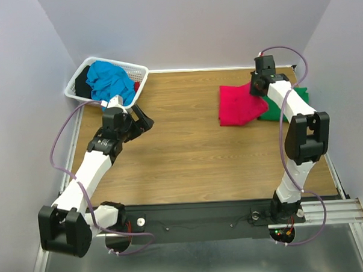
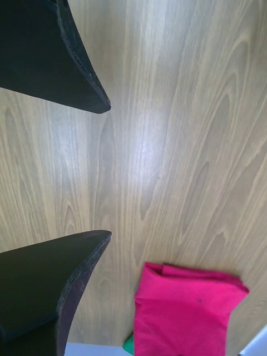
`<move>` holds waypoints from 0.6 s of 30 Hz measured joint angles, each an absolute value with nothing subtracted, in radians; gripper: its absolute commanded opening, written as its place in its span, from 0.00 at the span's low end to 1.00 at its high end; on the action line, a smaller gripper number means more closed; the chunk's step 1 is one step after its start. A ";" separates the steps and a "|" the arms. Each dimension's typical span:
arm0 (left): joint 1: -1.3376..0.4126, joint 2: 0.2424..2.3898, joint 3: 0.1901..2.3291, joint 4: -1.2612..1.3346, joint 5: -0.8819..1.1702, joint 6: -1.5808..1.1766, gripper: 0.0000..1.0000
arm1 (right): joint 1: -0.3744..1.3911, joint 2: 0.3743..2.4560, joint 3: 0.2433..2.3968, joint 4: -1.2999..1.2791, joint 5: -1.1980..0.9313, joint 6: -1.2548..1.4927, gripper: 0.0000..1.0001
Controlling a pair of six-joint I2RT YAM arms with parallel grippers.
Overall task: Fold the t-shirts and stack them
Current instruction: Neatly place the folded tshirt to the corner
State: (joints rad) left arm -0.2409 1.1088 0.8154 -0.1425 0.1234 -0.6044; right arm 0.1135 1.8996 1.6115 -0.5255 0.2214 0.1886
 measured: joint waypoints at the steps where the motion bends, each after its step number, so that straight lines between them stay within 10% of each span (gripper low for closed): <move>1: -0.241 1.094 0.813 -0.150 0.117 -0.606 0.98 | 0.095 1.900 1.628 -0.535 0.232 0.180 0.00; 18: -0.241 1.056 0.811 -0.258 -0.001 -0.629 0.98 | 0.027 1.900 1.834 -0.680 0.232 0.064 0.00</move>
State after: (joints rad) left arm -0.2405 1.0557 0.8112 -0.2577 -0.0010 -0.6292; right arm 0.0265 1.8996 1.8336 -0.6800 0.2321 0.0635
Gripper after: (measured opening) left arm 0.985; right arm 0.187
